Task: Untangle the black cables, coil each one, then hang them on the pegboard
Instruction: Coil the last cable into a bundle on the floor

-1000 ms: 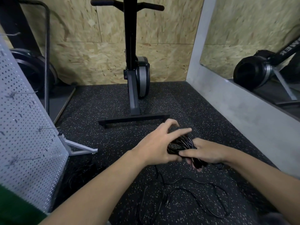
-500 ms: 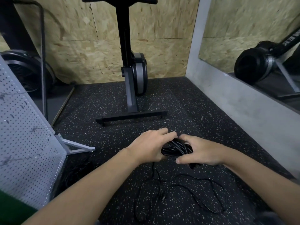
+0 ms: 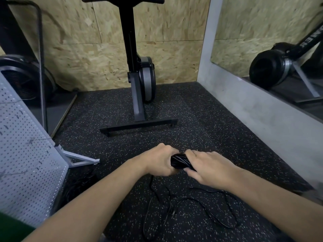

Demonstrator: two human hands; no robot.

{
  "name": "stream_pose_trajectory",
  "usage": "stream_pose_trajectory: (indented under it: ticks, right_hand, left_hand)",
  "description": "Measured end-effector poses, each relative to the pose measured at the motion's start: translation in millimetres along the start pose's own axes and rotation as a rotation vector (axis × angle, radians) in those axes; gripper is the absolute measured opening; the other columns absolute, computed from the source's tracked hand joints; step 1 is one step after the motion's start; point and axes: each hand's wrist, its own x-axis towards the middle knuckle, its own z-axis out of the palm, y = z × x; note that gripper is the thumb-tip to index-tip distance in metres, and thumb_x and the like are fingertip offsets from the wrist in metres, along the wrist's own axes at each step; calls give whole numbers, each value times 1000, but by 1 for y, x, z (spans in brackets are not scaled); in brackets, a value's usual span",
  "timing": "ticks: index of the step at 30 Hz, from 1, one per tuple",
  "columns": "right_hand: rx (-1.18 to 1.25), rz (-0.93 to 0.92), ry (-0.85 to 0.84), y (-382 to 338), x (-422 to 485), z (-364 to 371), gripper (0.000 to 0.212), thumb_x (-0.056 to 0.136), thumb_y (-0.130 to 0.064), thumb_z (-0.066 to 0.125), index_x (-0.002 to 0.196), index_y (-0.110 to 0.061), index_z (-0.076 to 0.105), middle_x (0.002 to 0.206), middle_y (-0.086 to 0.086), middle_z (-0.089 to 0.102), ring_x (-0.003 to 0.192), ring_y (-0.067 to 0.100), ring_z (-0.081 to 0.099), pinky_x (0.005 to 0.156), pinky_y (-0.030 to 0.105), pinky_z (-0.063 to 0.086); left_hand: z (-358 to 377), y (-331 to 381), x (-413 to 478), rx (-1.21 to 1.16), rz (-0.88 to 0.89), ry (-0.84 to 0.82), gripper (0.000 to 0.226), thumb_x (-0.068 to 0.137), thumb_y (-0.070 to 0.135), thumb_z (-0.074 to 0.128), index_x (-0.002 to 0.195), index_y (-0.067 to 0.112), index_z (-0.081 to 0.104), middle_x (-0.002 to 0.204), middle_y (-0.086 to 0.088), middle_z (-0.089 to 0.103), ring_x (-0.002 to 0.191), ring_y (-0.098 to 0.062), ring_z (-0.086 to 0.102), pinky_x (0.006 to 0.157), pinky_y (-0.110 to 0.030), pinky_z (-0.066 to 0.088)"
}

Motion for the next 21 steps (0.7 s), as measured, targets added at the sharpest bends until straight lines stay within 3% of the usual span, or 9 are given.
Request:
stream_pose_trajectory:
  ticks: [2, 4, 6, 8, 10, 12, 15, 17, 21]
  right_hand:
    - [51, 9, -17, 1, 4, 0, 28, 109, -44, 43, 120, -18, 43, 112, 1, 63, 94, 23, 67, 73, 33, 46]
    - [135, 35, -41, 5, 9, 1, 26, 108, -42, 46, 119, -19, 43, 108, 1, 63, 91, 21, 66, 72, 33, 48]
    - [217, 72, -52, 10, 13, 3, 24, 108, -41, 49, 118, -20, 44, 100, -2, 62, 81, 16, 64, 64, 28, 46]
    - [358, 133, -46, 17, 15, 7, 22, 107, -39, 52, 115, -20, 46, 92, -4, 62, 70, 11, 61, 56, 23, 42]
    - [512, 197, -15, 24, 14, 11, 20, 107, -39, 53, 112, -21, 47, 88, 0, 63, 66, 13, 62, 53, 25, 44]
    - [608, 234, 18, 27, 13, 12, 18, 107, -38, 54, 110, -21, 48, 83, 3, 66, 65, 21, 66, 53, 29, 50]
    - [744, 283, 79, 25, 11, 11, 17, 106, -36, 56, 111, -21, 50, 80, 6, 69, 67, 23, 72, 64, 39, 62]
    - [814, 346, 121, 22, 12, 11, 20, 106, -38, 55, 115, -20, 50, 86, 5, 70, 67, 19, 74, 70, 39, 64]
    - [1005, 417, 175, 14, 19, 8, 22, 104, -36, 59, 118, -20, 52, 96, 4, 72, 75, 17, 77, 72, 41, 65]
  left_hand:
    - [4, -7, 0, 22, 3, 57, 27, 80, 20, 79, 101, 24, 62, 86, 3, 69, 75, -17, 67, 64, -39, 58]
    - [5, -14, 0, -8, 17, 152, 46, 75, 22, 85, 114, 28, 61, 93, 11, 69, 82, -7, 67, 70, -30, 58]
    - [3, -19, -4, -127, 32, 222, 64, 73, 28, 91, 127, 30, 57, 101, 15, 72, 91, 3, 67, 79, -17, 54]
    - [1, -29, -10, -214, -26, 214, 79, 73, 40, 93, 138, 35, 48, 111, 19, 71, 104, 6, 65, 94, -15, 51]
    - [1, -43, -13, -228, -136, 182, 60, 82, 44, 86, 132, 37, 54, 109, 18, 72, 105, 3, 66, 102, -27, 52]
    - [2, -50, -16, -223, -194, 221, 15, 98, 39, 71, 111, 33, 68, 102, 14, 75, 98, 0, 69, 99, -38, 55]
    - [6, -38, -13, -462, -224, 312, 26, 110, 30, 52, 104, 20, 75, 94, 6, 81, 91, -9, 75, 84, -32, 58]
    - [8, -20, -10, -709, -266, 394, 25, 110, 24, 52, 106, 13, 75, 92, -1, 81, 88, -15, 77, 76, -30, 59]
    - [2, 7, -1, -1115, -294, 565, 21, 107, 13, 56, 104, 0, 72, 90, -11, 78, 79, -18, 74, 75, -36, 64]
